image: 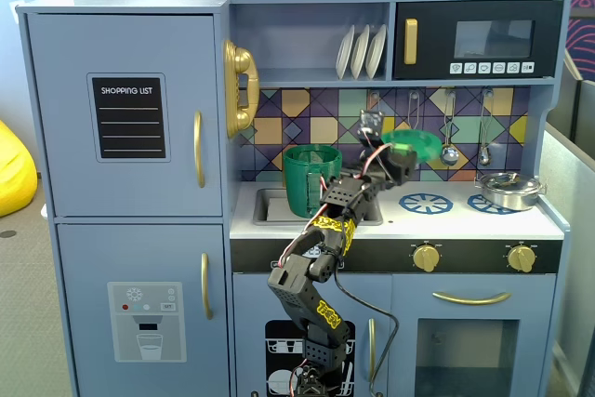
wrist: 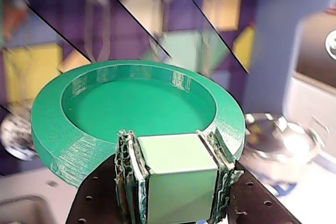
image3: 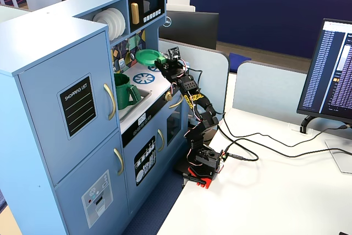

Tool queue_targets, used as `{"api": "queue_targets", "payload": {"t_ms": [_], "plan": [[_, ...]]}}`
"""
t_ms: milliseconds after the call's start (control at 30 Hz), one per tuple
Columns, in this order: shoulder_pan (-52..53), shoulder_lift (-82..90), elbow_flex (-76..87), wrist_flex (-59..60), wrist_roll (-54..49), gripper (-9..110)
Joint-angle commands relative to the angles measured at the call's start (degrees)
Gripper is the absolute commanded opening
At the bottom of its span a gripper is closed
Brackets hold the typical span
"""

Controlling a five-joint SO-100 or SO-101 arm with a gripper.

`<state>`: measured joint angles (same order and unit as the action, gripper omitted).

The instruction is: Take off the lid from the green recipient and place it on the counter

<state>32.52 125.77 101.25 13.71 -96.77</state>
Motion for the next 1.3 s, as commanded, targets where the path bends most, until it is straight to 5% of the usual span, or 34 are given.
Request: {"api": "queue_targets", "payload": {"t_ms": [0,567,1000,1267], "plan": [[0.88,1.49,4.39,-7.21,-0.79,0],[2.64,-7.73,22.32,-26.10,-1.85,0],[2.81,-9.67,24.79,-28.56,-2.37,0],[1.85,-7.91,22.06,-25.40,0.88,18]]}}
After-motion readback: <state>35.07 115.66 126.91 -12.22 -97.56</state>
